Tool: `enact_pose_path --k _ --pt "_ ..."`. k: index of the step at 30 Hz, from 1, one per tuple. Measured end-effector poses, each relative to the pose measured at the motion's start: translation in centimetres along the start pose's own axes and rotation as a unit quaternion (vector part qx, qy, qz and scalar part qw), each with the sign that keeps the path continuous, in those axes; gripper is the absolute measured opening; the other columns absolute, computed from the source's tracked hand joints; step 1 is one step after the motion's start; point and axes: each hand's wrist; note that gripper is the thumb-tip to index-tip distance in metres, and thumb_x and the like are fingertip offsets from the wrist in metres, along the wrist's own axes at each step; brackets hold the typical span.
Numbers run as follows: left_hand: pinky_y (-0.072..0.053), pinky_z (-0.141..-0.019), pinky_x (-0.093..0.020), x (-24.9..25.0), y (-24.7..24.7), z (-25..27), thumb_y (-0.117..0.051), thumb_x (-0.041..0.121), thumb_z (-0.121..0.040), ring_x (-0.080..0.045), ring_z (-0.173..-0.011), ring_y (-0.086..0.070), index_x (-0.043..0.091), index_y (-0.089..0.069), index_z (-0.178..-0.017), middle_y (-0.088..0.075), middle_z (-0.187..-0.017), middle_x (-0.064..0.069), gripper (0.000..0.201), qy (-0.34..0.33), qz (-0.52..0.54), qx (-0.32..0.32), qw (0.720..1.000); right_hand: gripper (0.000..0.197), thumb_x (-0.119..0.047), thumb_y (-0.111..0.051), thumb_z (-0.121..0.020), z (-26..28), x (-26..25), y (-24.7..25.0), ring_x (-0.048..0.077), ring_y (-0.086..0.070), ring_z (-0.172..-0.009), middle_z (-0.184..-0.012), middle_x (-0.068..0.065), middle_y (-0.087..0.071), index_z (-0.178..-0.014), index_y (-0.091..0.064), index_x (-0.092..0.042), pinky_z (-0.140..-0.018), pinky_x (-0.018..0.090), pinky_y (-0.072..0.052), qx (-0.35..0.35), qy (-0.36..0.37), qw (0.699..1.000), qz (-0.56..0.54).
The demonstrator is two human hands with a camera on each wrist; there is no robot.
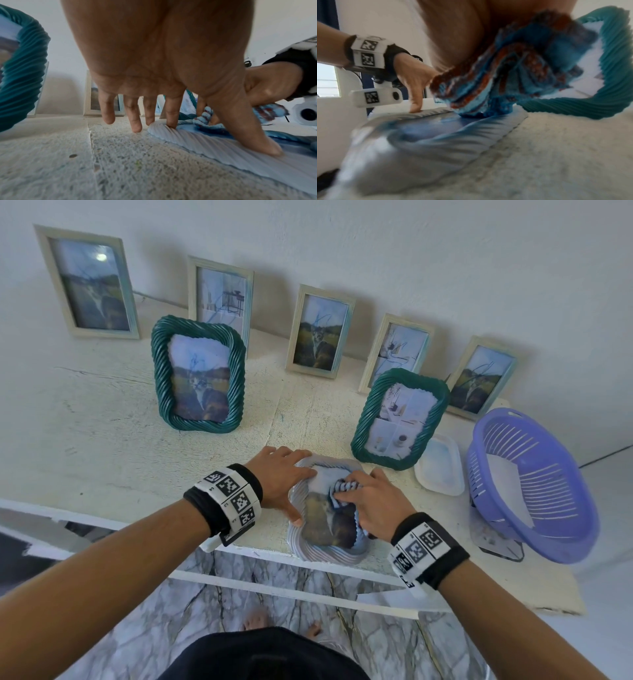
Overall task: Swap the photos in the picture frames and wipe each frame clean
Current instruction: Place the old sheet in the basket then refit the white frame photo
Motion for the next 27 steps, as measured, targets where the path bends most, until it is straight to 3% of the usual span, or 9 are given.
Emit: enact_pose_path --k 2,6,11,16,18,20,23,25,27 --pt "-0.019 -0.114 -0.047 0.1 0.1 0.0 -0.061 0.079 -0.067 -0.029 -0.142 -0.021 0.033 -0.025 -0.15 -0.009 -0.161 -0.002 0.101 0.002 -0.001 -0.001 1.0 0.038 -0.012 -0.065 -0.079 0.5 -0.9 -0.2 0.023 -0.036 -0.095 -0.124 0.007 -0.053 -0.113 -0.068 -0.03 -0.085 0.033 -0.044 0.021 0.031 0.999 0.016" --pt "-0.018 -0.115 -0.046 0.1 0.1 0.1 -0.061 0.078 -0.068 -0.029 -0.142 -0.02 0.033 -0.025 -0.15 -0.008 -0.161 -0.002 0.101 0.002 -0.001 -0.005 1.0 0.04 -0.015 -0.05 -0.09 2.6 -1.1 -0.7 0.024 -0.034 -0.105 -0.136 0.001 -0.041 -0.124 -0.062 -0.034 -0.088 0.036 -0.045 -0.073 0.048 0.996 -0.032" --pt "-0.019 -0.114 -0.046 0.2 0.3 0.2 -0.061 0.077 -0.068 -0.029 -0.141 -0.023 0.032 -0.027 -0.149 -0.01 -0.161 -0.003 0.099 -0.002 -0.004 -0.005 1.0 0.042 -0.014 -0.047 -0.093 0.2 0.6 -0.3 0.027 -0.038 -0.101 -0.131 0.005 -0.045 -0.129 -0.057 -0.033 -0.089 0.031 -0.034 -0.016 -0.003 0.999 0.029" --pt "-0.018 -0.115 -0.047 0.2 0.3 0.2 -0.062 0.077 -0.068 -0.029 -0.142 -0.021 0.032 -0.025 -0.15 -0.009 -0.161 -0.003 0.1 0.004 -0.004 -0.008 1.0 0.037 -0.016 -0.054 -0.09 3.1 -1.4 -1.4 0.028 -0.039 -0.11 -0.137 0.003 -0.043 -0.123 -0.062 -0.031 -0.094 0.038 -0.045 -0.049 0.055 0.997 -0.032" --pt "-0.018 -0.115 -0.047 0.2 0.3 0.2 -0.062 0.077 -0.068 -0.029 -0.142 -0.021 0.032 -0.025 -0.15 -0.009 -0.161 -0.003 0.1 0.003 -0.004 -0.009 1.0 0.035 -0.017 -0.055 -0.09 3.0 -0.5 -1.0 0.028 -0.04 -0.106 -0.137 0.002 -0.045 -0.121 -0.064 -0.032 -0.091 0.035 -0.041 -0.055 0.07 0.996 -0.02" --pt "-0.019 -0.115 -0.047 0.2 0.3 0.2 -0.062 0.077 -0.068 -0.029 -0.142 -0.023 0.032 -0.026 -0.149 -0.01 -0.161 -0.003 0.099 0.001 -0.006 -0.007 1.0 0.034 -0.015 -0.059 -0.087 1.5 0.8 -0.6 0.028 -0.044 -0.098 -0.131 0.003 -0.052 -0.116 -0.067 -0.031 -0.087 0.033 -0.035 -0.039 0.069 0.996 0.033" --pt "-0.02 -0.114 -0.047 0.3 0.3 0.2 -0.062 0.077 -0.068 -0.029 -0.141 -0.024 0.033 -0.027 -0.149 -0.011 -0.16 -0.002 0.099 0.003 -0.006 -0.003 1.0 0.036 -0.007 -0.072 -0.071 -0.6 2.5 -0.6 0.027 -0.055 -0.077 -0.105 0.005 -0.064 -0.099 -0.074 -0.03 -0.077 0.033 -0.032 0.012 0.028 0.998 0.06" --pt "-0.019 -0.114 -0.047 0.3 0.3 0.2 -0.062 0.078 -0.067 -0.029 -0.141 -0.024 0.033 -0.027 -0.149 -0.011 -0.16 -0.002 0.099 0.005 -0.004 -0.004 1.0 0.036 -0.008 -0.081 -0.057 -0.5 2.3 -0.4 0.02 -0.053 -0.064 -0.091 0.002 -0.066 -0.085 -0.075 -0.029 -0.072 0.031 -0.036 0.041 0.033 0.997 0.061" --pt "-0.019 -0.115 -0.047 0.2 0.2 0.2 -0.062 0.078 -0.067 -0.028 -0.141 -0.023 0.033 -0.026 -0.149 -0.01 -0.16 -0.002 0.099 0.007 -0.003 -0.004 1.0 0.038 -0.011 -0.084 -0.053 0.8 0.6 -0.2 0.015 -0.044 -0.065 -0.092 0.0 -0.068 -0.085 -0.076 -0.029 -0.066 0.028 -0.045 0.057 0.034 0.997 0.041"
Point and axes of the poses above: each hand's wrist, its own z-axis away from the middle knuckle, its own y-axis out of the back of the hand, x = y × z
